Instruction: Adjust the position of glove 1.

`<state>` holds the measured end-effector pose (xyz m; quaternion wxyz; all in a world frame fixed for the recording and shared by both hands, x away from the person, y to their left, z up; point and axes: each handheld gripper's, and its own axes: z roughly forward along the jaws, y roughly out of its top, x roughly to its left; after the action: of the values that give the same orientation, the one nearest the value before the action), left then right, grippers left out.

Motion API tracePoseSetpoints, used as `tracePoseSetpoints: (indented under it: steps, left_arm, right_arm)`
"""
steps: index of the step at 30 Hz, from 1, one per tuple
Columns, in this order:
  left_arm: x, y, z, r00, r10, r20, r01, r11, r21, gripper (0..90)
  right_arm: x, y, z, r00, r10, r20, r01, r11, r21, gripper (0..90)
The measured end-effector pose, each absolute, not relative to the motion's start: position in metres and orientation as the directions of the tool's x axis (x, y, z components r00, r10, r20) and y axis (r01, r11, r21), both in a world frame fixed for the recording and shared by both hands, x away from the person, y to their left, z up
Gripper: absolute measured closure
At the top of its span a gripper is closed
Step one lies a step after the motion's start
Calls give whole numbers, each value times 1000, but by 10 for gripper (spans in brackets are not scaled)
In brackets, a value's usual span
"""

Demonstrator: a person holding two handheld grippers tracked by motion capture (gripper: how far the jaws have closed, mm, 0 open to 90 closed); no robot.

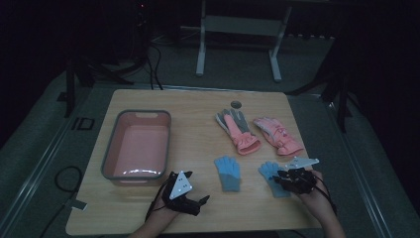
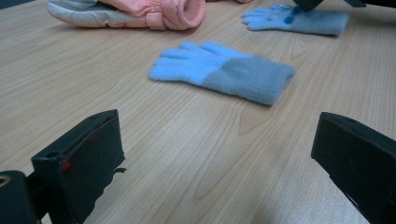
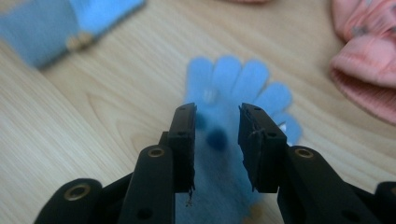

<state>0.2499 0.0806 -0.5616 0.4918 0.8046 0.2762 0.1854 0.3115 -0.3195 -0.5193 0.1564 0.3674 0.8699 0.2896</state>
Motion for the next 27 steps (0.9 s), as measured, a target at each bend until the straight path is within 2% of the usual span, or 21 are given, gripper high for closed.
tracePoseSetpoints:
  steps: [6,11,12,13,15,19,24,27]
  left_arm:
    - [250,80,-562,778,628,26,263,-363,894,23]
    - [250,80,-562,778,627,27,263,-365,893,24]
    - [250,80,-562,778,627,27,263,-365,893,24]
    - [250,80,-562,779,627,28,263,-366,893,24]
    - [250,80,-562,779,627,28,263,-366,893,24]
    - [250,80,-562,778,628,24,265,-363,893,24]
    - [250,80,-562,777,629,24,266,-363,893,24]
    - [250,80,-562,776,630,22,267,-360,894,24]
  right_arm:
    - [314,-326,-536,-677,734,-47,571,565,595,654]
    - [312,-327,-538,-653,757,-28,587,529,613,693]
    - [312,-327,-538,-653,757,-28,587,529,613,719]
    - [310,-324,-539,-639,768,-39,589,521,618,788]
    - [305,-319,-540,-612,789,-59,591,506,629,829]
    - [302,-316,-541,-568,821,-55,611,466,640,850]
    - [299,-309,-531,-495,868,-53,644,407,647,862]
    - [296,-298,-505,-456,889,-48,629,360,689,862]
